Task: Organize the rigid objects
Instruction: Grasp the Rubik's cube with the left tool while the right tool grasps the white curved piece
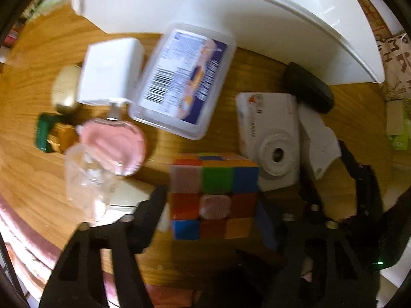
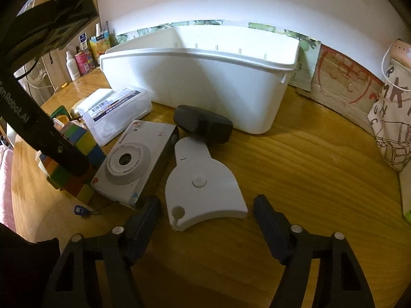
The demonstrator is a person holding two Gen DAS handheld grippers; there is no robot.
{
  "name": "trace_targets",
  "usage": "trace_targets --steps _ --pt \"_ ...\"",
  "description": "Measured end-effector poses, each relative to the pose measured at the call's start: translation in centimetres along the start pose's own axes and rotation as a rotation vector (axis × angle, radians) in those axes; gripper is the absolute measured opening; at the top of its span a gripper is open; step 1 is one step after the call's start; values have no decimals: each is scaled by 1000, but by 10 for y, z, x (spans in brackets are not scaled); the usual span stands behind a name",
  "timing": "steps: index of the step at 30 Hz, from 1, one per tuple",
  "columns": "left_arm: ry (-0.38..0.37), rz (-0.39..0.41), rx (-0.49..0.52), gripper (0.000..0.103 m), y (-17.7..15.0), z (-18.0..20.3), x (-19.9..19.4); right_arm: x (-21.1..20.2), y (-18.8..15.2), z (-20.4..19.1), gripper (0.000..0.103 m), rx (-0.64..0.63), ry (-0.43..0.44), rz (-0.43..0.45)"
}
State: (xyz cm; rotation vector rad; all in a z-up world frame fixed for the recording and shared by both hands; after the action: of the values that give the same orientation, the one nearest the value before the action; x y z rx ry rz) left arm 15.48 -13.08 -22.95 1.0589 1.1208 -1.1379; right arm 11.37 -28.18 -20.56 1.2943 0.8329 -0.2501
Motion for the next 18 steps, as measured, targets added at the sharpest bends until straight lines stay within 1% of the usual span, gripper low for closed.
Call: trace_targets --steps 4,8,13,18 --pt "6 0 5 62 5 3 2 2 2 -4 61 -18 5 3" --pt "-1 4 7 62 8 4 2 2 4 -4 60 -19 3 1" --pt "-5 10 17 62 -11 -1 -4 2 5 -5 60 -14 5 -19" --pt "-12 26 30 62 -21 3 -10 -4 5 -7 60 -22 -2 -21"
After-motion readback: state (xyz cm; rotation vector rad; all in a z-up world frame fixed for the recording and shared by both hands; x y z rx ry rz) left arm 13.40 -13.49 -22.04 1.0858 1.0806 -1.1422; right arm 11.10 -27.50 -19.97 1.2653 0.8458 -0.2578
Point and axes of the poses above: each gripper's, at about its wrist camera, not at the fingertips, and x roughly the way its jaws point, z to its right, y to its top, the point moved 4 cm from there along x, roughly the way its jaws point, and after that the axes turned 10 degrees about z, right-handed, at the moved point
